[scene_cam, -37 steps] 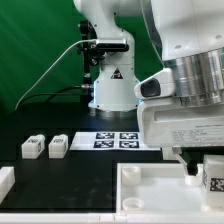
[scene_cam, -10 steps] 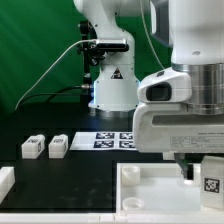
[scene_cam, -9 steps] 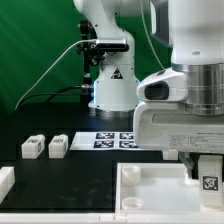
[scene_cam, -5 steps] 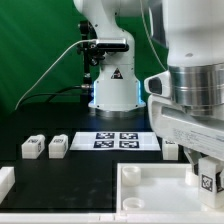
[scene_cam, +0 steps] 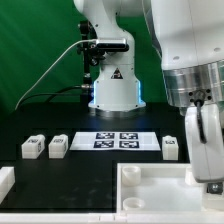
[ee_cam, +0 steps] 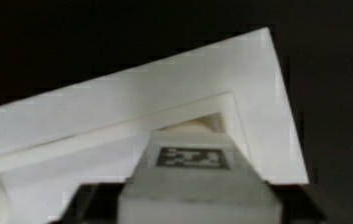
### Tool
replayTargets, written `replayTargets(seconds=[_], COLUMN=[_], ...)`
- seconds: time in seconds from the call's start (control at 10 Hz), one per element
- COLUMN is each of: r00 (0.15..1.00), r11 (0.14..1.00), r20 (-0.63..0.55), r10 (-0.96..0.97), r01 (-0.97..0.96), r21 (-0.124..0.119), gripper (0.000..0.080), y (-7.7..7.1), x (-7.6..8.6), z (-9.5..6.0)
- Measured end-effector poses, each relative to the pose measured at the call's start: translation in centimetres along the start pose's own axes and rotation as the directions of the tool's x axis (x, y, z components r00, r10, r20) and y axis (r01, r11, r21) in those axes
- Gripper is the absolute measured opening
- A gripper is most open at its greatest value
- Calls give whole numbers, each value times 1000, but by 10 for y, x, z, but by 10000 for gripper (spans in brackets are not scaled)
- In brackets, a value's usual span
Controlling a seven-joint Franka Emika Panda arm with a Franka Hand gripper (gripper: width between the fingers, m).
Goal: Assemble one leg
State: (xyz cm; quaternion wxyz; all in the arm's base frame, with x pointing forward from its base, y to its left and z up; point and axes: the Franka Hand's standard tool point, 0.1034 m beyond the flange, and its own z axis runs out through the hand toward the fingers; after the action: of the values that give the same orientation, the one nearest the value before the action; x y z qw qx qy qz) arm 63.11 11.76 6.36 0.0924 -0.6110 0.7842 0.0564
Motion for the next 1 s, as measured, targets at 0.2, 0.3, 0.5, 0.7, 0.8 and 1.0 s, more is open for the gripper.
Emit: replayTargets(seconds=[0.2,0.3,0.5,0.7,0.8,1.0], r00=[969,889,680,359,205,234], r11=[969,886,678,352,199,229], r20=[4,9,20,18,18,15], r10=[-246,-458,-733,-933,-979,-972], r01=[246,457,732,923,967,960], r21=[-25,-80,-73,-158,-161,-159], gripper=[623,641,648,649,649,537], y=[1,6,3,8,6,5], x=[3,1,4,0,-5,-2], z=[0,0,1,0,0,0])
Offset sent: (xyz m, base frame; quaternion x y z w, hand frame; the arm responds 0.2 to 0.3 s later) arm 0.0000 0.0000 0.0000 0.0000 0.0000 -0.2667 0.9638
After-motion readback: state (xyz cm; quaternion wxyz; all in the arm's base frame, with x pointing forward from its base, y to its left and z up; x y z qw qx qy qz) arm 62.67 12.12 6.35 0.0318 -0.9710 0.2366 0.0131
